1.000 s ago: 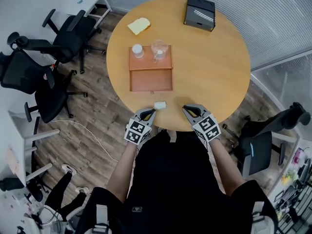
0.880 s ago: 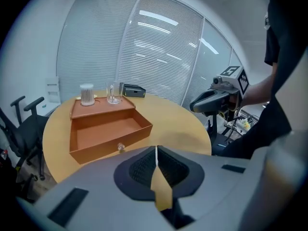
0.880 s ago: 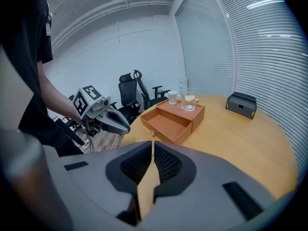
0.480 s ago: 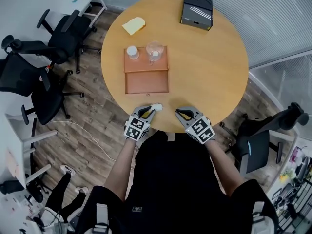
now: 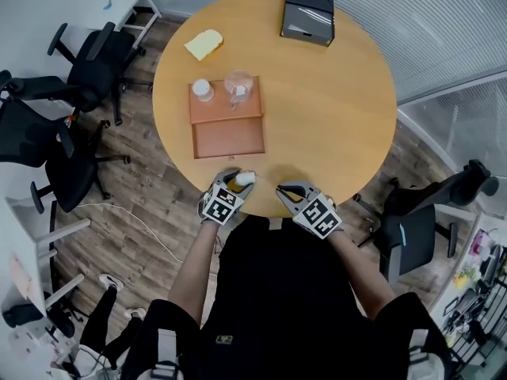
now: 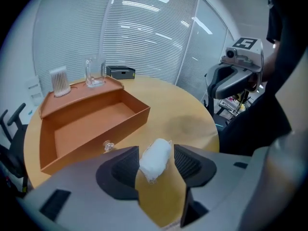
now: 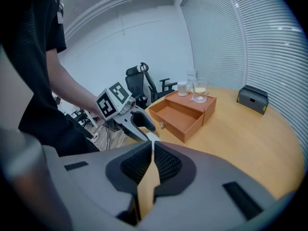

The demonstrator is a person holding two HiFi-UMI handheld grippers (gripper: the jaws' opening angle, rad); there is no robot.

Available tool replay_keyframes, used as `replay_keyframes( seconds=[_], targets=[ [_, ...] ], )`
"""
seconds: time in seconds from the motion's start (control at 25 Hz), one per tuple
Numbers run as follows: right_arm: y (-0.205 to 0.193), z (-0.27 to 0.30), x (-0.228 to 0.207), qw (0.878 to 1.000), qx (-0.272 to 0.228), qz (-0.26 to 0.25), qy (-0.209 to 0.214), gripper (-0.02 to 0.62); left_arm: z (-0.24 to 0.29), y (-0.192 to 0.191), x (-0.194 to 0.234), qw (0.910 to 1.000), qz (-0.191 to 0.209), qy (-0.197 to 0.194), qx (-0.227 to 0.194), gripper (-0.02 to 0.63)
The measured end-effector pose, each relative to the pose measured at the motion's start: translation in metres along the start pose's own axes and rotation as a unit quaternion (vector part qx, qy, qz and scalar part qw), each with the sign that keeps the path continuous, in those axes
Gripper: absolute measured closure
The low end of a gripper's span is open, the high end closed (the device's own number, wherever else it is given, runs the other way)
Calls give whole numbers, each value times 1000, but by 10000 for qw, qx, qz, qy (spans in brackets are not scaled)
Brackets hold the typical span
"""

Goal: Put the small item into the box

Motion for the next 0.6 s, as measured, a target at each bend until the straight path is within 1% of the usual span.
replay_keyframes(
  seconds=[0.16,0.24,0.36,0.6],
  targets=[
    [-5,-4,-4,10000,24,69,-49,583,10,-3,-1,9981,405,-61,464,373],
    [-6,-6,-8,9999,32,101,-90,583,14,-3,-1,9963,584,-67,620,373],
    [-9,-8,-13,9998,31,148,-143,583,18,-1,0,9956,642,-54,681,373],
    [-10,-6,-19,9997,33,206,-161,583,20,1,2,9955,601,-23,730,385]
  ],
)
Point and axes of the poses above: the fingertips, and each gripper's own axes: z forward along the fingers, x to its left, y out of its top, the point moved 2 cm from there along -z, backward along the fingers, and after that the axes turned 3 degrees about -y, right-handed, at the moved point
